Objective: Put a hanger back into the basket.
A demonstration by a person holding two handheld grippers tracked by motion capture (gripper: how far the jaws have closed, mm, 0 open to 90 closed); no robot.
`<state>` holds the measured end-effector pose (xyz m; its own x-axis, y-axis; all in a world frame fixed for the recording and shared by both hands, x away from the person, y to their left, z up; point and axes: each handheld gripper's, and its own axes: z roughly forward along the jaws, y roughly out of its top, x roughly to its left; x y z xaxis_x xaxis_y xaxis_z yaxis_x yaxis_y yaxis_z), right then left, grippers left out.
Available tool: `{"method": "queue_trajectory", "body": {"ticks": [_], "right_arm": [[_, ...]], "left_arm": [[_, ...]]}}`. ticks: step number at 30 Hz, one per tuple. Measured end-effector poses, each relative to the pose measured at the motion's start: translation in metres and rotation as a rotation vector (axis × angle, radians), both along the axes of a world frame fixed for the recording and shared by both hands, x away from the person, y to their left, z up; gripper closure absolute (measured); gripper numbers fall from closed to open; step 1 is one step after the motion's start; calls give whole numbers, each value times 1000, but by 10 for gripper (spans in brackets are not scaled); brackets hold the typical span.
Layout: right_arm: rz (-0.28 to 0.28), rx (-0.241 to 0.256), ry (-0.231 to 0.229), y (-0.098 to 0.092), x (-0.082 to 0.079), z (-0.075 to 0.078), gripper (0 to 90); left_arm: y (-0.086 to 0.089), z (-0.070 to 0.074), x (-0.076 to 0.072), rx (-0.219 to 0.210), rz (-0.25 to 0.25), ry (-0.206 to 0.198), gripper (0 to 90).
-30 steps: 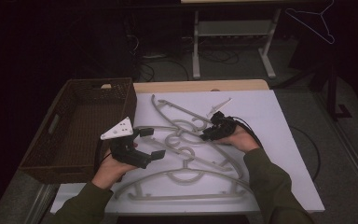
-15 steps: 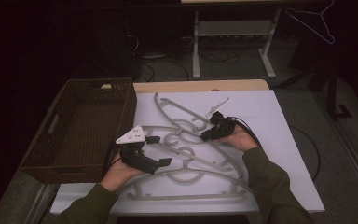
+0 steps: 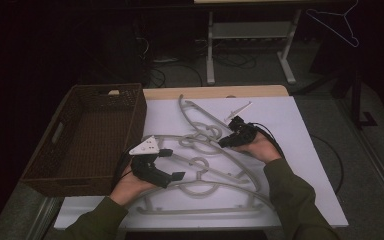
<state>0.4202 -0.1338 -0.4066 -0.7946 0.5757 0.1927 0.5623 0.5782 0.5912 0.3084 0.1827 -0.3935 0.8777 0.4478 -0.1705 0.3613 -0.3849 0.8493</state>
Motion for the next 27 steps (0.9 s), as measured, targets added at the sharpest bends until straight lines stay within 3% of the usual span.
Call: {"method": "queue_trajectory", "body": {"ticks": [8, 11, 14, 16, 21, 27], "right_arm": [[-77, -10, 9, -9, -26, 14, 818], [-97, -33, 11, 0, -50, 15, 819], [-120, -44, 15, 7, -61, 15, 820], [-110, -51, 15, 17, -72, 13, 818], [-118, -50, 24, 31, -79, 13, 817], [-53, -42, 26, 61, -86, 11, 809]], "left_arm": [[2, 0, 0, 4, 11, 0, 54], [2, 0, 0, 7, 12, 1, 54], [1, 0, -1, 0, 13, 0, 54], [1, 1, -1, -2, 12, -1, 54], [2, 1, 0, -5, 14, -2, 53], [2, 2, -1, -4, 14, -5, 54]]}}
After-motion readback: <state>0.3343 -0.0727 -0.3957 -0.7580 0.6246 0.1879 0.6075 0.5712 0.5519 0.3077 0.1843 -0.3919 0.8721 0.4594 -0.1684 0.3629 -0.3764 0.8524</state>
